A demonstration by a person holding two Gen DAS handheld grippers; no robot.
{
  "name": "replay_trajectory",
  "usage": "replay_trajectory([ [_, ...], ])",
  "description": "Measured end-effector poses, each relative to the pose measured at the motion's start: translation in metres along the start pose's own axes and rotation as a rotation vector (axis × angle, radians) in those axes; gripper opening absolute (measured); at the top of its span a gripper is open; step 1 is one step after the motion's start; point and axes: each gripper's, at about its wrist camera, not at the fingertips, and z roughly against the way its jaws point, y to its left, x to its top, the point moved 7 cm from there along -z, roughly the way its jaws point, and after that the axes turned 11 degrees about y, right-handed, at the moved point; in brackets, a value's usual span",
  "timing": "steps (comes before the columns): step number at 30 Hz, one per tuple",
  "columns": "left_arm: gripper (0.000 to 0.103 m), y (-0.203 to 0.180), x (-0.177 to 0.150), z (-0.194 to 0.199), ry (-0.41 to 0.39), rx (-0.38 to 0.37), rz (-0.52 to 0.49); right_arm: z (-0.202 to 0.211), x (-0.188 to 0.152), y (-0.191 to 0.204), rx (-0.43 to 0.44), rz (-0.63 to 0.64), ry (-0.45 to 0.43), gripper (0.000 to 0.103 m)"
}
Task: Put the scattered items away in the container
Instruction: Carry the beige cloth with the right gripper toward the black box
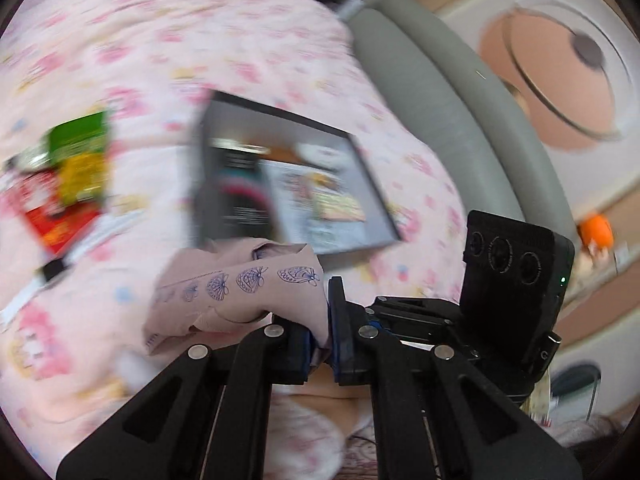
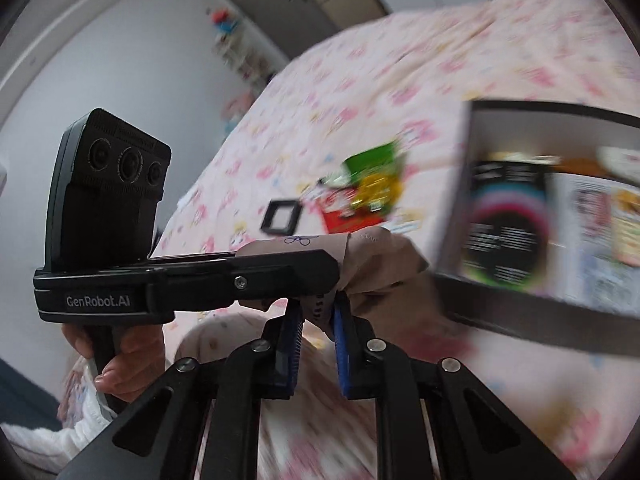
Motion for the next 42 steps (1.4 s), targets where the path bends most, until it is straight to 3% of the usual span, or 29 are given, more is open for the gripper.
replay_trajectory([
  [5,0.005,-0.051,-0.003,-0.078,0.136,0.004,-0.103,0.052,-0.046,-0.059,-0.111,-0.109,-0.072,0.012],
  [9,0.008,-0.052,-0.002,-0.134,0.239,0.080,-0.138,0.061,-0.074,-0.119,-0.203,-0.245,-0.066,0.012],
  [11,0.016,-0.046,-0.003,-0.143,0.247,0.069,-0.132,0.063,-0.084,-0.142,-0.271,-0.284,-0.060,0.012],
  [13,0.030,-0.028,-0.005,-0.145,0.243,0.085,-0.090,0.057,-0.091,-0.156,-0.275,-0.307,-0.050,0.012],
  [18,0.034,0.008,-0.004,-0.133,0.196,0.129,0.042,0.038,-0.090,-0.170,-0.215,-0.354,-0.041,0.013],
  [22,0.034,0.028,-0.001,-0.135,0.182,0.225,0.105,0.035,-0.082,-0.175,-0.247,-0.372,-0.041,0.019],
  [24,0.036,0.037,-0.001,-0.137,0.192,0.250,0.135,0.036,-0.080,-0.179,-0.274,-0.375,-0.035,0.026],
  [25,0.043,0.040,-0.002,-0.138,0.204,0.246,0.152,0.034,-0.078,-0.180,-0.293,-0.365,-0.021,0.029],
  [27,0.051,0.044,-0.004,-0.141,0.219,0.241,0.169,0.032,-0.073,-0.183,-0.337,-0.348,0.004,0.044],
  [30,0.057,0.046,-0.007,-0.144,0.234,0.277,0.162,0.023,-0.066,-0.187,-0.362,-0.318,0.047,0.047],
  [31,0.064,0.048,-0.008,-0.148,0.246,0.308,0.162,0.017,-0.067,-0.189,-0.356,-0.319,0.066,0.047],
  [33,0.065,0.053,-0.010,-0.154,0.263,0.381,0.162,0.010,-0.071,-0.195,-0.371,-0.342,0.088,0.047],
  [35,0.065,0.057,-0.017,-0.161,0.299,0.434,0.155,0.017,-0.074,-0.203,-0.425,-0.380,0.050,0.047],
  [38,0.065,0.060,-0.027,-0.168,0.353,0.460,0.139,0.044,-0.073,-0.206,-0.388,-0.404,-0.077,0.047],
  [40,0.065,0.064,-0.031,-0.172,0.389,0.452,0.154,0.057,-0.076,-0.214,-0.385,-0.443,-0.120,0.048],
  [42,0.065,0.065,-0.036,-0.178,0.433,0.402,0.182,0.055,-0.084,-0.228,-0.370,-0.520,-0.094,0.051],
])
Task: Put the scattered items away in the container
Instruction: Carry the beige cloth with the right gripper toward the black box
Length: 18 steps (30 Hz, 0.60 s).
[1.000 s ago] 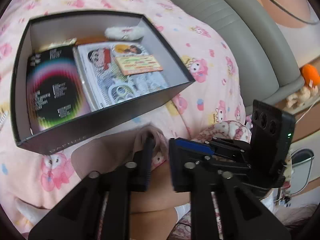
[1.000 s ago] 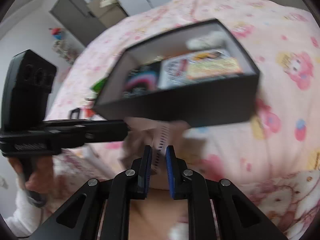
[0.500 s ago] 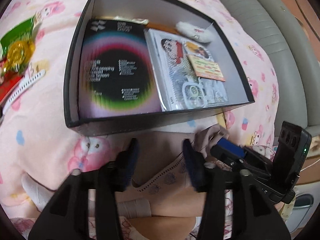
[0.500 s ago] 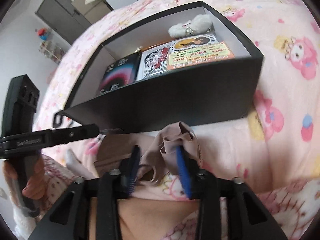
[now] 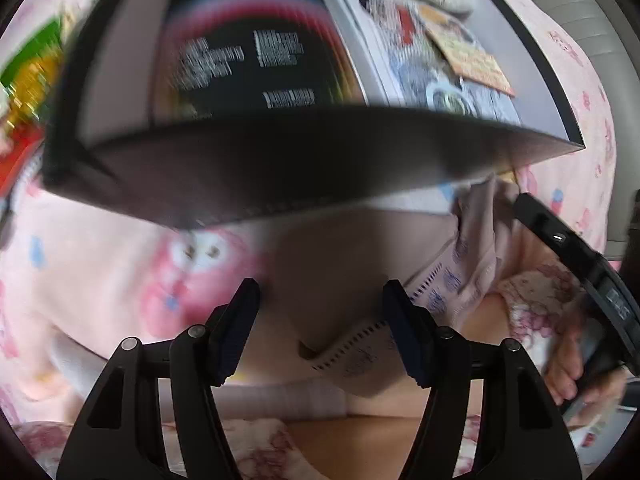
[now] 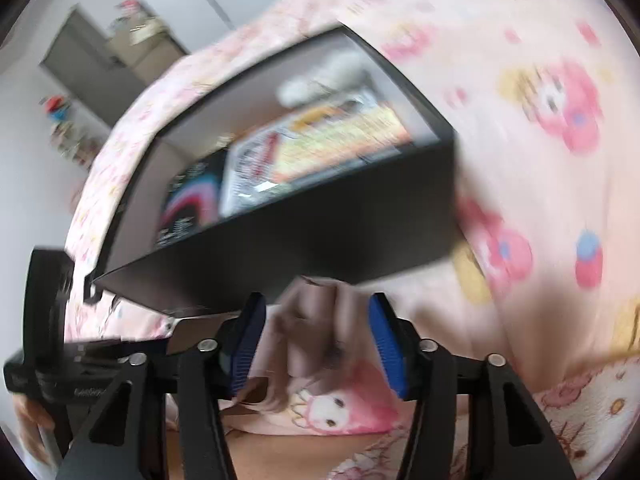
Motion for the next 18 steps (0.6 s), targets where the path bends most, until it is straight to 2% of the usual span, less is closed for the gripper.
replay_trajectory([
  [2,0.065,-0.004,-0.001,-0.004,0.021,-0.023,-0.012,-0.015,-0.003,-0.007,0.039,-0.059,0.085,0.051],
  [4,0.065,-0.010,-0.001,-0.008,0.032,-0.032,-0.038,-0.027,-0.006,-0.003,0.099,-0.060,0.152,0.051],
  [6,0.063,-0.016,0.001,-0.009,0.028,-0.053,-0.056,-0.031,-0.007,0.004,0.140,-0.031,0.169,0.051],
  [8,0.046,-0.020,0.003,-0.006,0.004,-0.064,-0.070,-0.033,-0.009,0.011,0.160,0.009,0.181,0.051],
  [9,0.029,-0.021,0.003,-0.004,-0.006,-0.070,-0.077,-0.031,-0.012,0.015,0.181,0.032,0.179,0.047],
  [10,0.012,-0.022,0.002,-0.001,-0.020,-0.087,-0.082,-0.028,-0.013,0.020,0.202,0.051,0.169,0.038],
  [11,0.008,-0.022,0.001,0.004,-0.044,-0.110,-0.084,-0.024,-0.015,0.024,0.216,0.071,0.156,0.020],
  [13,0.005,-0.018,0.000,0.018,-0.102,-0.127,-0.077,-0.014,-0.021,0.030,0.232,0.112,0.124,0.016],
  [15,0.005,-0.009,-0.002,0.031,-0.175,-0.094,-0.050,-0.009,-0.023,0.032,0.227,0.132,0.092,0.015],
  [18,0.008,0.003,-0.005,0.038,-0.195,-0.128,-0.003,-0.008,-0.023,0.025,0.185,0.108,0.090,0.016],
])
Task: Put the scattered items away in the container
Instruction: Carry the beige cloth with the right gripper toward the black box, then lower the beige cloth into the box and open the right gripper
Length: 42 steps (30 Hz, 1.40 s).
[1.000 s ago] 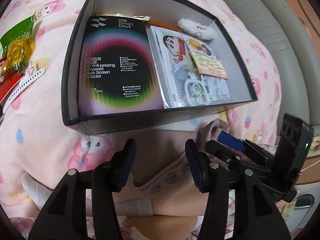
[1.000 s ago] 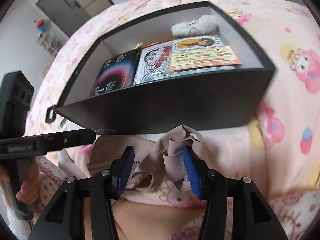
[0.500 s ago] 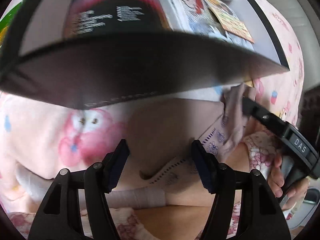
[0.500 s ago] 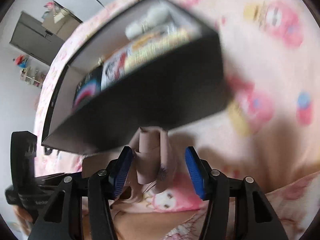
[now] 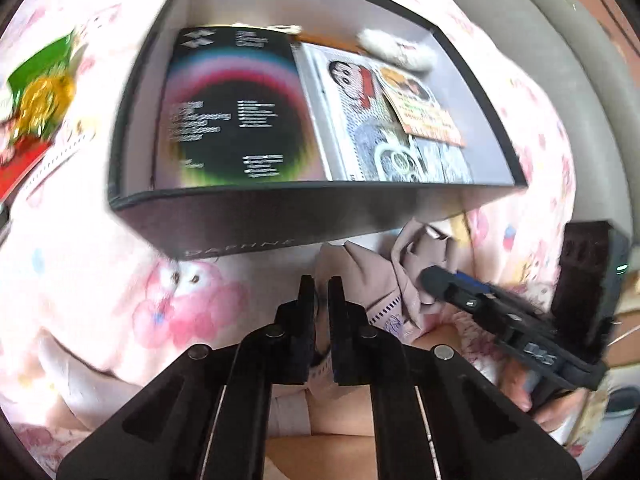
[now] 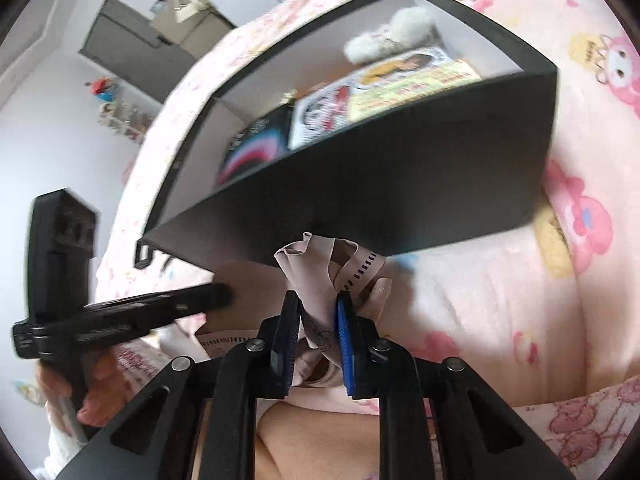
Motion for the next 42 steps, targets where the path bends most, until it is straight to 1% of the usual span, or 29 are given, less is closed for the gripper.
replay_trajectory([
  [1,0.021,0.000,-0.001,-0.006,0.031,-0.011,0.010,-0.002,0.000,-0.004,-0.008,-0.018,0.023,0.017],
  [3,0.043,-0.005,-0.004,-0.020,0.111,-0.010,0.004,-0.009,-0.002,-0.005,0.009,-0.025,0.062,0.017],
  [4,0.037,-0.010,-0.005,-0.029,0.151,0.012,-0.026,-0.006,0.000,-0.002,0.011,-0.009,0.061,0.017],
  [5,0.029,-0.014,-0.005,-0.032,0.159,0.033,-0.054,-0.004,0.001,0.001,0.008,0.017,0.053,0.017],
  [6,0.012,-0.019,-0.006,-0.034,0.154,0.052,-0.086,-0.002,0.001,0.004,0.004,0.041,0.041,0.014],
  [7,0.008,-0.025,-0.006,-0.031,0.135,0.045,-0.115,0.000,0.001,0.008,-0.002,0.064,0.028,0.012],
  [9,0.005,-0.034,-0.006,-0.019,0.090,-0.014,-0.149,0.006,0.000,0.012,-0.001,0.085,0.003,0.008],
  [10,0.005,-0.039,-0.003,-0.012,0.065,-0.041,-0.162,0.011,-0.001,0.014,0.009,0.093,-0.012,0.007],
  [12,0.004,-0.045,0.000,0.002,0.026,-0.067,-0.184,0.023,0.001,0.022,0.034,0.102,-0.048,0.006],
  [15,0.004,-0.060,0.013,0.031,-0.030,-0.161,-0.215,0.048,0.009,0.041,0.043,0.150,-0.109,0.006],
  [16,0.004,-0.066,0.022,0.047,-0.061,-0.185,-0.233,0.058,0.015,0.051,0.049,0.169,-0.134,0.006],
  [18,0.004,-0.084,0.038,0.075,-0.124,-0.192,-0.268,0.077,0.036,0.073,0.064,0.206,-0.180,0.006],
  [19,0.004,-0.099,0.054,0.082,-0.168,-0.179,-0.285,0.088,0.050,0.084,0.065,0.232,-0.214,0.006],
  [20,0.004,-0.105,0.066,0.092,-0.195,-0.162,-0.292,0.099,0.063,0.093,0.061,0.252,-0.244,0.006],
  [21,0.004,-0.100,0.079,0.106,-0.217,-0.144,-0.292,0.107,0.080,0.101,0.052,0.266,-0.268,0.006],
  [22,0.004,-0.100,0.101,0.110,-0.228,-0.120,-0.283,0.109,0.098,0.105,0.046,0.273,-0.280,0.006],
  [23,0.004,-0.096,0.118,0.107,-0.220,-0.100,-0.268,0.109,0.116,0.106,0.031,0.274,-0.288,0.006],
  [24,0.004,-0.092,0.133,0.102,-0.203,-0.086,-0.253,0.103,0.132,0.102,-0.005,0.271,-0.286,0.006],
  [25,0.005,-0.082,0.148,0.091,-0.167,-0.072,-0.229,0.091,0.149,0.093,-0.073,0.261,-0.267,0.006],
  [26,0.006,-0.073,0.158,0.081,-0.139,-0.050,-0.201,0.075,0.160,0.080,-0.134,0.239,-0.231,0.006],
  [27,0.008,-0.063,0.167,0.072,-0.120,-0.019,-0.167,0.057,0.167,0.061,-0.172,0.202,-0.182,0.006],
  [29,0.017,-0.036,0.171,0.057,-0.096,0.047,-0.106,0.035,0.167,0.031,-0.147,0.128,-0.117,0.007],
  [31,0.025,-0.014,0.168,0.043,-0.087,0.065,-0.051,0.020,0.162,0.009,-0.107,0.051,-0.085,0.008],
  [33,0.025,-0.007,0.169,0.039,-0.092,0.070,-0.028,0.019,0.158,0.000,-0.123,0.036,-0.088,0.008],
  [34,0.025,-0.007,0.171,0.041,-0.110,0.079,-0.027,0.026,0.159,0.002,-0.142,0.052,-0.115,0.008],
  [36,0.025,-0.013,0.173,0.052,-0.164,0.076,-0.036,0.041,0.163,0.012,-0.147,0.086,-0.190,0.008],
  [38,0.025,-0.019,0.174,0.061,-0.226,0.071,-0.039,0.046,0.167,0.016,-0.134,0.091,-0.227,0.008],
  [39,0.025,-0.021,0.175,0.061,-0.230,0.072,-0.044,0.046,0.168,0.017,-0.127,0.086,-0.223,0.008],
  [42,0.025,-0.019,0.178,0.040,-0.163,0.073,-0.050,0.034,0.181,0.020,-0.140,0.063,-0.151,0.009],
])
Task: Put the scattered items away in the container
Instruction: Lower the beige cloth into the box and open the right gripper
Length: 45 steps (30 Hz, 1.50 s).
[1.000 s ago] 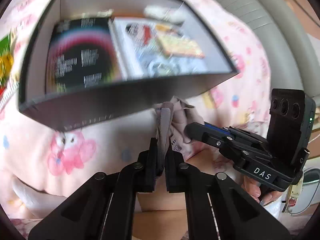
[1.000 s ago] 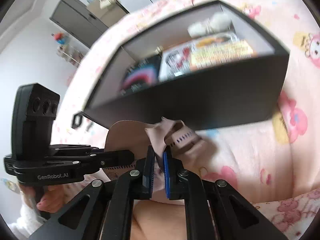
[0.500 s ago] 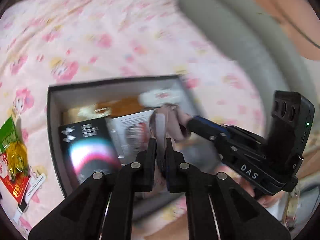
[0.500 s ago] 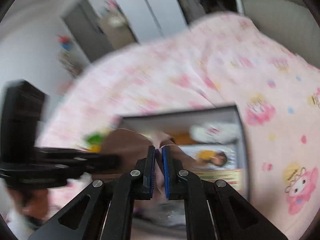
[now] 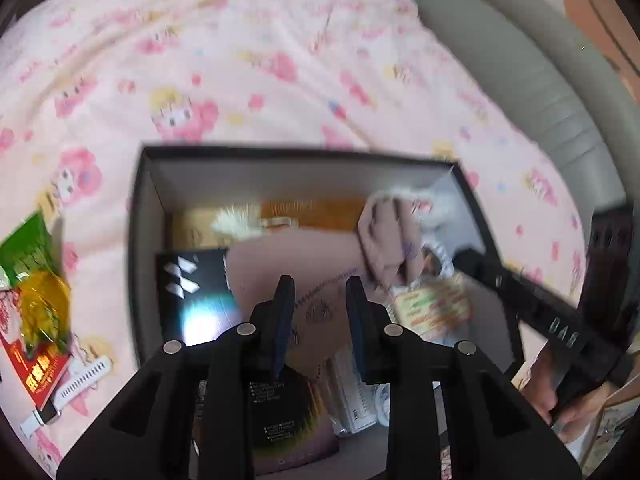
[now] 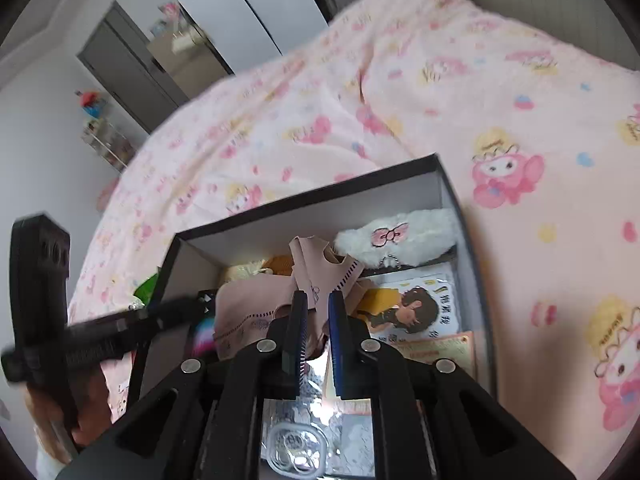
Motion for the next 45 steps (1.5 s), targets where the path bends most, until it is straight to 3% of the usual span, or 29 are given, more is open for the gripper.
replay_trajectory([
  [4,0.025,0.010,0.004,-0.025,0.060,0.036,0.020,-0.024,0.021,0.021,-0.039,0.071,0.078,0.014],
  [7,0.027,0.015,0.013,-0.025,0.054,0.052,0.020,-0.045,0.032,0.032,-0.072,0.105,0.115,0.014],
  [12,0.028,0.025,0.013,-0.045,0.129,0.049,0.053,-0.078,0.031,0.031,-0.132,0.117,0.214,0.015],
  [15,0.036,0.020,0.007,-0.048,0.151,0.038,0.033,-0.091,0.014,0.023,-0.062,0.045,0.308,0.015],
  [19,0.037,0.007,-0.004,-0.044,0.200,-0.058,0.035,-0.080,-0.012,0.019,-0.008,0.022,0.349,0.015],
  [21,0.036,0.000,-0.010,-0.043,0.207,-0.064,0.009,-0.073,-0.025,0.017,0.023,0.016,0.364,0.015],
  [25,0.036,-0.011,-0.017,-0.030,0.156,-0.052,-0.029,-0.056,-0.031,0.015,-0.010,0.040,0.323,0.015],
  [28,0.036,-0.006,-0.016,-0.026,0.113,-0.010,-0.017,-0.038,-0.019,0.013,-0.039,0.045,0.225,0.016],
  [31,0.036,0.006,-0.010,-0.033,0.113,0.032,0.027,-0.032,-0.002,0.011,-0.072,0.043,0.136,0.016],
  [33,0.037,0.010,-0.009,-0.038,0.131,0.033,0.044,-0.036,0.012,0.013,-0.041,0.031,0.115,0.016],
  [37,0.039,0.013,-0.006,-0.041,0.144,-0.009,0.046,-0.063,0.035,0.013,0.030,0.012,0.179,0.016],
  [40,0.040,0.012,-0.007,-0.041,0.156,-0.057,0.058,-0.078,0.022,0.012,0.036,0.013,0.257,0.016],
  [45,0.040,0.016,-0.009,-0.037,0.144,-0.048,0.071,-0.075,-0.009,0.013,0.052,-0.013,0.321,0.016],
])
